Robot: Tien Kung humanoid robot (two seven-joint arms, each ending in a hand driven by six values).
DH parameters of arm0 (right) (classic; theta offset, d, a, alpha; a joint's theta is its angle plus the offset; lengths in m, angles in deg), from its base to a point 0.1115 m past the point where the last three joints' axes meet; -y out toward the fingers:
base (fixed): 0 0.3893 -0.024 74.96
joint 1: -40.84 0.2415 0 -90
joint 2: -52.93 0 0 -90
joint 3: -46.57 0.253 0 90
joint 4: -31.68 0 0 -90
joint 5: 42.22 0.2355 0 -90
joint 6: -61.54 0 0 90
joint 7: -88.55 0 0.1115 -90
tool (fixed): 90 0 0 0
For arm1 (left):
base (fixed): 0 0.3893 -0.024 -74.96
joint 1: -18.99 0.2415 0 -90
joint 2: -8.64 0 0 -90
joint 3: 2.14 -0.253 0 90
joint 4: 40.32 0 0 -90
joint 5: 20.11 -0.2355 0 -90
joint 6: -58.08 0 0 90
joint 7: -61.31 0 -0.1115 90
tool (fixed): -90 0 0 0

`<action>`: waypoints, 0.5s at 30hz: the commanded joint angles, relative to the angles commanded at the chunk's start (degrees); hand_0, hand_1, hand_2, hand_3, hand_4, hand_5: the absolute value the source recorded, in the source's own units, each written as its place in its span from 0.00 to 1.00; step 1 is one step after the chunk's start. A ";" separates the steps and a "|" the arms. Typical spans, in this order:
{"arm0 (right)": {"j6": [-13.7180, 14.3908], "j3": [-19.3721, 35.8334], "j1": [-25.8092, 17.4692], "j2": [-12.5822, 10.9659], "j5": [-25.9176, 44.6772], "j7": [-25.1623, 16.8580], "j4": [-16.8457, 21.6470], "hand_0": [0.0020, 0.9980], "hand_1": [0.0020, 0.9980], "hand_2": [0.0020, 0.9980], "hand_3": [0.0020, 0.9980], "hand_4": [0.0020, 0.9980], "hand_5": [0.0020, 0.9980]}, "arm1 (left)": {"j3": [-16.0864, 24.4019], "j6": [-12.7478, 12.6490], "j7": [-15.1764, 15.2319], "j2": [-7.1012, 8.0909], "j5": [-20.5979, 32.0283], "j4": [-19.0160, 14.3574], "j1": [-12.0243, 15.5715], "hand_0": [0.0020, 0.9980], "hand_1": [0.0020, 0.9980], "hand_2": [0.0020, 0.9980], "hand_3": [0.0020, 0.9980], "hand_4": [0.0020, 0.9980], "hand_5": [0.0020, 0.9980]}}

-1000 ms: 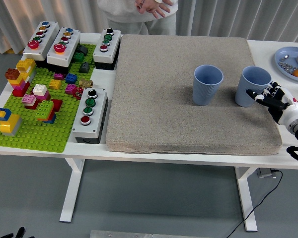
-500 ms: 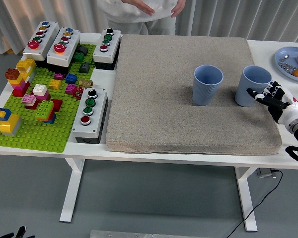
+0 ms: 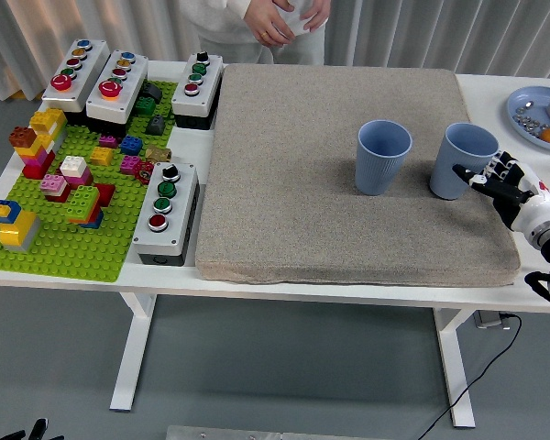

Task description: Pick cup pour cup place

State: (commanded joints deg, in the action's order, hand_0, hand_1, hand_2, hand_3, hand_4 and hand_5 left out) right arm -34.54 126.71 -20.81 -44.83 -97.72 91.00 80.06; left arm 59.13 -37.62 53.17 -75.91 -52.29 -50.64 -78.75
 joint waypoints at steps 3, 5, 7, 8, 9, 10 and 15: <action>0.02 0.12 -0.10 0.04 0.07 -0.07 0.08 0.86 0.66 0.53 0.63 0.77 0.20 | -0.03 -0.01 0.01 0.00 0.04 0.00 0.05 0.69 0.71 0.74 0.66 0.49 1.00; 0.06 0.26 -0.15 0.02 0.00 -0.14 0.17 0.86 0.66 0.53 0.63 0.77 0.20 | -0.03 0.00 0.01 0.00 0.04 0.00 0.07 0.69 0.71 0.74 0.66 0.49 1.00; 0.38 0.47 -0.21 -0.07 -0.28 -0.27 0.34 0.86 0.66 0.53 0.63 0.77 0.20 | -0.07 -0.03 0.02 0.00 0.10 0.00 0.11 0.69 0.71 0.74 0.66 0.49 1.00; 0.49 0.50 -0.22 -0.09 -0.40 -0.28 0.40 0.86 0.66 0.53 0.63 0.77 0.20 | -0.08 -0.04 0.02 0.00 0.13 0.00 0.13 0.69 0.71 0.74 0.66 0.49 1.00; 0.71 0.54 -0.25 -0.15 -0.65 -0.40 0.59 0.86 0.66 0.53 0.63 0.77 0.20 | -0.08 -0.03 0.00 0.01 0.10 0.00 0.15 0.69 0.71 0.74 0.66 0.49 1.00; 0.91 0.57 -0.28 -0.19 -0.86 -0.51 0.75 0.84 0.65 0.52 0.62 0.77 0.20 | -0.08 -0.02 -0.01 0.02 0.07 0.00 0.16 0.69 0.71 0.74 0.66 0.49 1.00; 2.80 -0.05 -0.26 -0.55 -3.62 -0.99 2.12 0.84 0.65 0.52 0.62 0.77 0.20 | -0.11 -0.02 -0.07 0.09 0.08 0.00 0.31 0.69 0.71 0.74 0.66 0.49 1.00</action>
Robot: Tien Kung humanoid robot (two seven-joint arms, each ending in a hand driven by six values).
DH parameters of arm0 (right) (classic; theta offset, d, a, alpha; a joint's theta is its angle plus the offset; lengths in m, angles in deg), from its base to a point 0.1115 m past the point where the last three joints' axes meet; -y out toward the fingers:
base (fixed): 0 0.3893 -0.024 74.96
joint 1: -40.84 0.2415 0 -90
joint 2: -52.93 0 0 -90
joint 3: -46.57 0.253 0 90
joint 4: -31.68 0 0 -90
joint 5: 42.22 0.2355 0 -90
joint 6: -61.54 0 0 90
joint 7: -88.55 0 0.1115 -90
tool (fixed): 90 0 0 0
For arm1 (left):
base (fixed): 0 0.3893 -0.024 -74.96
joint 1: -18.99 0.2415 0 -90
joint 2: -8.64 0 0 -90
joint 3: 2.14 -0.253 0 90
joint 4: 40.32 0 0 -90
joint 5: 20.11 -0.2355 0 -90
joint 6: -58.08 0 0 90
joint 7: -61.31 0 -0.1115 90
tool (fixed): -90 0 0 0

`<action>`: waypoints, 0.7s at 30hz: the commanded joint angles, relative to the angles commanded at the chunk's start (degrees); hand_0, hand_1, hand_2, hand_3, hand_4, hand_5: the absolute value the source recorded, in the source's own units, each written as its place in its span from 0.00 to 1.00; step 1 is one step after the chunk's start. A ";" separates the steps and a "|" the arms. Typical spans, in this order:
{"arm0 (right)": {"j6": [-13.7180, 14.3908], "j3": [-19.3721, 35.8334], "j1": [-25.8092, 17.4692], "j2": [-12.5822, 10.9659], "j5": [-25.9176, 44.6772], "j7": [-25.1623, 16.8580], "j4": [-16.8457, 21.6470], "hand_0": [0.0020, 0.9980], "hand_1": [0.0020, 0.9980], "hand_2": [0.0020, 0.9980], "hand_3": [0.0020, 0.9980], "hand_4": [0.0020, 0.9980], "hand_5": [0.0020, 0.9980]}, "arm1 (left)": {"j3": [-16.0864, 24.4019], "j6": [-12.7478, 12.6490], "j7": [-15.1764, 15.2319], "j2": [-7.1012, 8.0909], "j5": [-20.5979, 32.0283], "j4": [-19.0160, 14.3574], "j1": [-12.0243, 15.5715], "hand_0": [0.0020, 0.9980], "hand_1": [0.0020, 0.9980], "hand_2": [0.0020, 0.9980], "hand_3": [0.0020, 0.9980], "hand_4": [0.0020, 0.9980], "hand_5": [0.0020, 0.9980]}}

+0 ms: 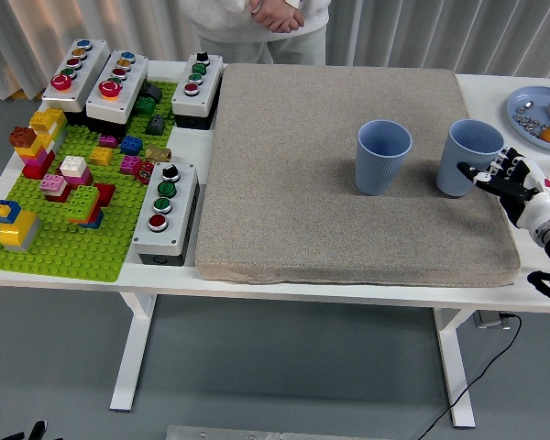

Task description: Pick cup pour cup place

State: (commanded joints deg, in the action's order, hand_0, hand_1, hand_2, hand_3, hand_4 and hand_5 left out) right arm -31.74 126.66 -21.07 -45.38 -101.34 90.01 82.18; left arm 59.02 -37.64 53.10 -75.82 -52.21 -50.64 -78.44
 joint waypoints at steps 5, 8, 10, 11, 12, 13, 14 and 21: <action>1.57 -1.42 -0.03 -0.37 -4.65 -0.17 2.12 0.83 0.65 0.52 0.62 0.77 0.21 | 0.08 -0.01 -0.01 0.14 -0.06 0.00 0.18 0.69 0.71 0.74 0.66 0.49 1.00; 2.23 -2.07 0.06 -0.58 -5.86 -0.38 3.15 0.83 0.65 0.52 0.62 0.75 0.17 | 0.09 0.00 -0.03 0.21 -0.09 0.00 0.17 0.69 0.71 0.74 0.66 0.49 1.00; 2.53 -2.47 0.22 -0.68 -6.19 -0.39 3.66 0.83 0.65 0.52 0.62 0.75 0.17 | 0.10 0.00 -0.03 0.25 -0.05 0.00 0.15 0.69 0.71 0.74 0.66 0.49 1.00; 2.80 -2.70 0.35 -0.73 -6.81 -0.40 4.02 0.83 0.65 0.52 0.62 0.75 0.17 | 0.14 0.00 -0.03 0.29 -0.09 0.00 0.12 0.69 0.71 0.74 0.66 0.49 1.00; 2.99 -2.83 0.48 -0.75 -7.27 -0.37 4.24 0.83 0.65 0.52 0.62 0.75 0.17 | 0.17 0.00 -0.04 0.30 -0.09 0.00 0.11 0.69 0.71 0.74 0.66 0.49 1.00; 3.16 -2.93 0.61 -0.76 -7.65 -0.33 4.43 0.84 0.65 0.52 0.62 0.75 0.16 | 0.20 0.00 -0.04 0.32 -0.08 0.00 0.11 0.69 0.71 0.74 0.66 0.49 1.00; 3.38 -2.95 0.81 -0.81 -8.32 -0.28 4.64 0.84 0.65 0.52 0.62 0.75 0.16 | 0.20 0.01 -0.04 0.34 -0.10 0.00 0.09 0.69 0.71 0.74 0.66 0.49 1.00; 5.12 -3.01 1.64 -1.65 -14.05 -0.24 6.38 0.84 0.65 0.52 0.62 0.74 0.15 | 0.40 0.00 -0.01 0.40 -0.19 0.00 0.10 0.69 0.71 0.74 0.65 0.49 1.00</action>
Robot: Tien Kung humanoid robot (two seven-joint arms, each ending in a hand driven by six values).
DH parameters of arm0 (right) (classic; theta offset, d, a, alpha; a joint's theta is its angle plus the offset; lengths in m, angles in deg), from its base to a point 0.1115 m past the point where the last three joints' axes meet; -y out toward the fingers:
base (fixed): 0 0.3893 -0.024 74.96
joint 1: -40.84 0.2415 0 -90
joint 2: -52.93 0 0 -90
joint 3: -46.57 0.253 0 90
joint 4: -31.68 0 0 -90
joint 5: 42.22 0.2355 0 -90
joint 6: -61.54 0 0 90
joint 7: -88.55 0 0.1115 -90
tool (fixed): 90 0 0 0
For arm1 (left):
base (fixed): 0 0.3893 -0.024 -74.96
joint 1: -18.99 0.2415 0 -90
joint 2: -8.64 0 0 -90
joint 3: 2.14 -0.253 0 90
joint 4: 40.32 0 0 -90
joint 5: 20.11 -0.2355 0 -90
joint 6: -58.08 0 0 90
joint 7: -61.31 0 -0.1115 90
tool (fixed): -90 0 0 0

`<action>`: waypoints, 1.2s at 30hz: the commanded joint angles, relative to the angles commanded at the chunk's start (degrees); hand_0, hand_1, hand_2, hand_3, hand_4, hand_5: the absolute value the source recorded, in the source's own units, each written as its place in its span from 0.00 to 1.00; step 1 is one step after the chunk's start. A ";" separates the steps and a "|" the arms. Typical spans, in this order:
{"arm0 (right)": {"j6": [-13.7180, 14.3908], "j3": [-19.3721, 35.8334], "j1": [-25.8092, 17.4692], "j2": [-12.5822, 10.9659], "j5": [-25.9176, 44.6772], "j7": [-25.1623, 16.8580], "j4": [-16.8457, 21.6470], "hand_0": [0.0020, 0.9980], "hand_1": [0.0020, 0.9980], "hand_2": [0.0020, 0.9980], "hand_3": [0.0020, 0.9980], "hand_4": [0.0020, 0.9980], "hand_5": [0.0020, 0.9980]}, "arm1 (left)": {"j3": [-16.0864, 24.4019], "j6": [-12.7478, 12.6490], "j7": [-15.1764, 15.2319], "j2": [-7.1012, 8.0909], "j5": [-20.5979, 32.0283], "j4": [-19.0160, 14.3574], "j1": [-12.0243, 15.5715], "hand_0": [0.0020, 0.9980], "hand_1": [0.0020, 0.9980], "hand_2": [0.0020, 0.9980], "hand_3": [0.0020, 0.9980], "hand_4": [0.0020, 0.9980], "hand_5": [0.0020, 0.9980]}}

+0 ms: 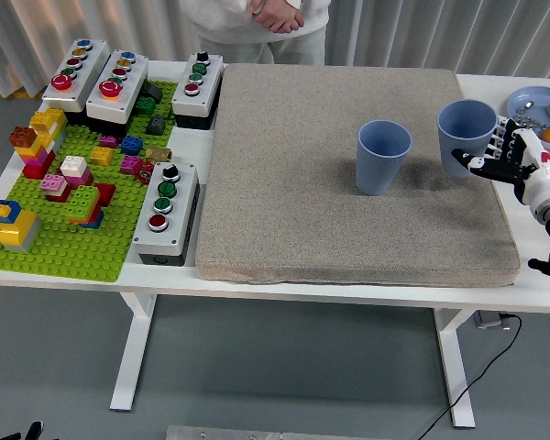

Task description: Pick cup pour cup place

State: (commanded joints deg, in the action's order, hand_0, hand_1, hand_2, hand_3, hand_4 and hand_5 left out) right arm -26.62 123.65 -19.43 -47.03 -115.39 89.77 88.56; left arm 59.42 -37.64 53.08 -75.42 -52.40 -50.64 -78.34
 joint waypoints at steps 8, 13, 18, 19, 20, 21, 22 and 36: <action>2.10 -0.98 0.73 -0.34 -7.74 0.49 2.19 0.84 0.65 0.52 0.62 0.74 0.16 | 0.20 -0.01 -0.04 0.06 -0.22 0.00 -0.13 0.69 0.71 0.74 0.66 0.49 1.00; 3.31 -1.86 0.74 -0.03 -11.83 0.99 3.81 0.84 0.65 0.52 0.62 0.74 0.15 | 0.21 -0.01 -0.04 0.09 -0.18 0.00 -0.13 0.69 0.71 0.74 0.66 0.49 1.00; 4.17 -2.53 0.74 0.35 -13.48 1.00 4.62 0.84 0.65 0.51 0.61 0.74 0.15 | 0.20 0.00 -0.05 0.12 -0.20 0.00 -0.12 0.69 0.71 0.74 0.65 0.49 0.99; 4.26 -2.57 0.74 0.37 -13.72 1.01 4.67 0.84 0.65 0.51 0.61 0.74 0.15 | 0.19 0.00 -0.05 0.12 -0.21 0.00 -0.13 0.69 0.71 0.74 0.65 0.49 0.99; 4.39 -2.61 0.74 0.39 -14.09 1.04 4.74 0.84 0.65 0.51 0.61 0.74 0.15 | 0.17 0.02 -0.06 0.14 -0.22 0.00 -0.14 0.69 0.71 0.74 0.65 0.49 0.99; 4.54 -2.63 0.75 0.41 -14.61 1.08 4.85 0.84 0.65 0.51 0.61 0.74 0.15 | 0.18 0.02 -0.06 0.14 -0.24 0.00 -0.16 0.69 0.71 0.74 0.65 0.49 0.99; 4.63 -2.64 0.76 0.42 -14.93 1.11 4.91 0.84 0.65 0.51 0.61 0.74 0.15 | 0.18 0.03 -0.06 0.14 -0.24 0.00 -0.18 0.69 0.71 0.74 0.65 0.49 0.99; 6.41 -4.30 0.30 1.23 -21.75 2.45 7.84 0.84 0.65 0.51 0.61 0.74 0.15 | 0.12 0.04 -0.12 0.24 -0.36 0.00 0.01 0.69 0.71 0.74 0.65 0.49 0.99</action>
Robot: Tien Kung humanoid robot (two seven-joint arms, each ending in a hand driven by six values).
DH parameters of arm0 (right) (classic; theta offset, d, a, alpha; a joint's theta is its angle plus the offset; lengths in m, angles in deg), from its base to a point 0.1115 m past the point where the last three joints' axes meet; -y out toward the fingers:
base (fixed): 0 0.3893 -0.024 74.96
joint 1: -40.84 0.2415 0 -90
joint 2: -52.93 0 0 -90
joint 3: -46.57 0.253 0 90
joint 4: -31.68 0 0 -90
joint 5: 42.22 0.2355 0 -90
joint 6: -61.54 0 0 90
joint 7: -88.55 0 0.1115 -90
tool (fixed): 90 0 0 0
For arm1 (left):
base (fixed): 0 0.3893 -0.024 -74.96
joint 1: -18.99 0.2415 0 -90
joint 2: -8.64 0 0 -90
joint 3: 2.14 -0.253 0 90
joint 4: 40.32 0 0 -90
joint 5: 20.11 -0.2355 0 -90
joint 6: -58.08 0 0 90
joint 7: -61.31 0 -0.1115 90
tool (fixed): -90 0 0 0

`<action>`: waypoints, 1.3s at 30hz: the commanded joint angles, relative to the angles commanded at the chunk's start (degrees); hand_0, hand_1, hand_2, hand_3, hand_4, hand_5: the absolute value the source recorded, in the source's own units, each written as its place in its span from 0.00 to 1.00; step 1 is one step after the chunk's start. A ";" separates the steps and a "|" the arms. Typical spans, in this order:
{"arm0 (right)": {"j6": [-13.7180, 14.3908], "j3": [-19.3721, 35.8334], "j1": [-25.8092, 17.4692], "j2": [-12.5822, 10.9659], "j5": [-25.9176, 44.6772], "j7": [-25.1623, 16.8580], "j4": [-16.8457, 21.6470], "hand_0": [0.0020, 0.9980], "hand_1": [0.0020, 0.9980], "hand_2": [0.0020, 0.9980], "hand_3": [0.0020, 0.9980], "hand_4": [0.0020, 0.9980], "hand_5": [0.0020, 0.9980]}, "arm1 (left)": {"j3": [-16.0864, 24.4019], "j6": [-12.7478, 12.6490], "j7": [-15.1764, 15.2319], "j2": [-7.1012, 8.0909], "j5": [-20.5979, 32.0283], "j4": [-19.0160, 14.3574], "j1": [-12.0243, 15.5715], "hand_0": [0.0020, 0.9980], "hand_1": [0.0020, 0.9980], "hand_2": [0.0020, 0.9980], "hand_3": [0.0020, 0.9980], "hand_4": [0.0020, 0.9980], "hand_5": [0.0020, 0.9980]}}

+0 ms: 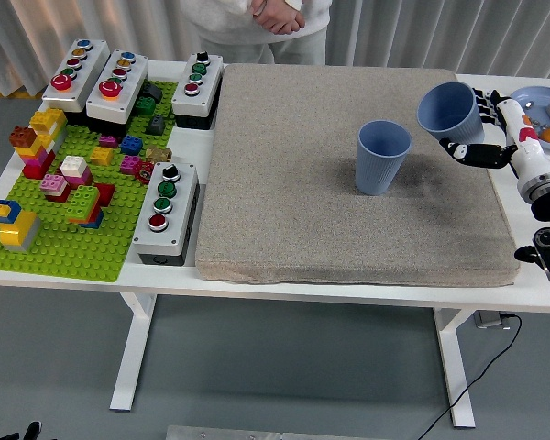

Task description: Pick cup pour cup place

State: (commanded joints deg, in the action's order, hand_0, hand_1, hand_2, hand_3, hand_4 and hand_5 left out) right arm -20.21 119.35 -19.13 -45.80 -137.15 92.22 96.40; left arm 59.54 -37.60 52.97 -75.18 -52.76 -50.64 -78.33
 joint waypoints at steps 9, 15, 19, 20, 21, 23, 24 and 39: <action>1.25 -2.01 0.08 0.51 -4.44 0.70 1.79 0.84 0.65 0.51 0.61 0.73 0.15 | 0.06 -0.01 0.02 0.05 -0.04 0.00 0.01 0.69 0.71 0.74 0.65 0.49 0.99; 1.66 -2.79 0.51 0.14 -8.03 0.80 2.23 0.84 0.65 0.51 0.61 0.73 0.14 | 0.16 -0.03 0.10 0.04 0.00 0.00 -0.05 0.69 0.71 0.74 0.65 0.49 0.99; 1.84 -3.38 0.67 -0.11 -11.16 1.11 2.80 0.84 0.65 0.51 0.61 0.73 0.14 | 0.25 -0.03 0.11 0.05 -0.11 0.00 -0.15 0.69 0.71 0.74 0.65 0.49 0.99; 1.98 -3.55 0.68 -0.15 -12.38 1.25 3.07 0.84 0.65 0.51 0.61 0.73 0.14 | 0.27 -0.02 0.10 0.06 -0.15 0.00 -0.17 0.69 0.71 0.74 0.65 0.49 0.99; 2.04 -3.62 0.68 -0.16 -13.15 1.31 3.17 0.84 0.65 0.51 0.61 0.73 0.14 | 0.28 -0.02 0.09 0.06 -0.17 0.00 -0.18 0.69 0.71 0.74 0.65 0.49 0.99; 2.11 -3.95 0.69 -0.16 -14.40 1.48 3.42 0.84 0.65 0.51 0.61 0.72 0.13 | 0.30 -0.03 0.09 0.06 -0.19 0.00 -0.20 0.69 0.71 0.74 0.65 0.49 0.99; 2.20 -4.22 0.68 -0.11 -15.23 1.63 3.56 0.84 0.65 0.51 0.61 0.72 0.13 | 0.33 -0.02 0.07 0.07 -0.25 0.00 -0.19 0.69 0.71 0.74 0.65 0.49 0.99; 3.11 -5.76 0.83 -0.39 -19.49 1.84 4.55 0.84 0.65 0.51 0.61 0.71 0.13 | 0.60 -0.05 0.02 0.09 -0.53 0.00 -0.25 0.69 0.71 0.73 0.65 0.49 0.99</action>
State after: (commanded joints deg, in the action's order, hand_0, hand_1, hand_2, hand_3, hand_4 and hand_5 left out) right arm -17.10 113.58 -18.30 -46.19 -156.64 94.07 100.95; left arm 60.14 -37.65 52.99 -75.08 -53.28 -50.64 -78.58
